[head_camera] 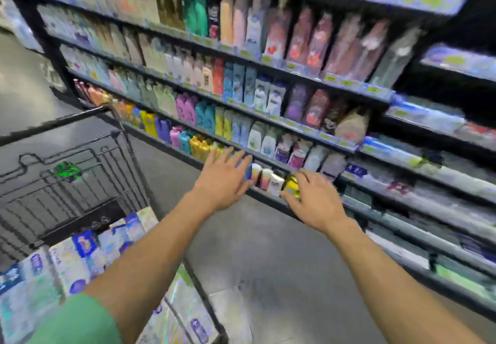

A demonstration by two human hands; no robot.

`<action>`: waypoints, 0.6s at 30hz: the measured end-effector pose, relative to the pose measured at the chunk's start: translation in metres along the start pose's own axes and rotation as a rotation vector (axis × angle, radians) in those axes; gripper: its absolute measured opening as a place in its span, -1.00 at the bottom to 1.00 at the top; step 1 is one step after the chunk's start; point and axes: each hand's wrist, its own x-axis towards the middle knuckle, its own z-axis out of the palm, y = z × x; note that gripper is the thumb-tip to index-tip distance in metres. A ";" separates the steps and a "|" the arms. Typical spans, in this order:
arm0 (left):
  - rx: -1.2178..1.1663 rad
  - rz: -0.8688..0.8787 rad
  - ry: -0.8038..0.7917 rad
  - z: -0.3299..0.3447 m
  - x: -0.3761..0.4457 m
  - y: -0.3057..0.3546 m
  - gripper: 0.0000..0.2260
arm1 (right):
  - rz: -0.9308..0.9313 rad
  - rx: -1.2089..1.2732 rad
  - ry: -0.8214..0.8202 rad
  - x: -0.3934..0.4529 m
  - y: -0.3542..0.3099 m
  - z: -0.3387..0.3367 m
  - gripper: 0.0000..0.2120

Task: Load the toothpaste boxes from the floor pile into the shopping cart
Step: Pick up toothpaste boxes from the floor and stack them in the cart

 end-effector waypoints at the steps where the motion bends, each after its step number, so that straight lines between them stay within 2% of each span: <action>1: 0.011 0.052 0.012 -0.010 0.009 0.032 -0.40 | 0.044 -0.014 0.003 -0.021 0.031 -0.008 -0.43; 6: 0.046 0.343 0.101 -0.053 0.044 0.201 -0.42 | 0.285 -0.027 0.046 -0.147 0.173 -0.039 -0.34; 10: 0.066 0.542 0.133 -0.077 0.061 0.335 -0.41 | 0.519 -0.033 0.076 -0.261 0.263 -0.058 -0.33; 15: 0.060 0.793 0.152 -0.088 0.056 0.485 -0.43 | 0.812 -0.040 0.118 -0.396 0.336 -0.063 -0.36; 18: 0.046 0.937 0.163 -0.089 0.042 0.563 -0.44 | 0.987 -0.020 0.131 -0.469 0.361 -0.061 -0.28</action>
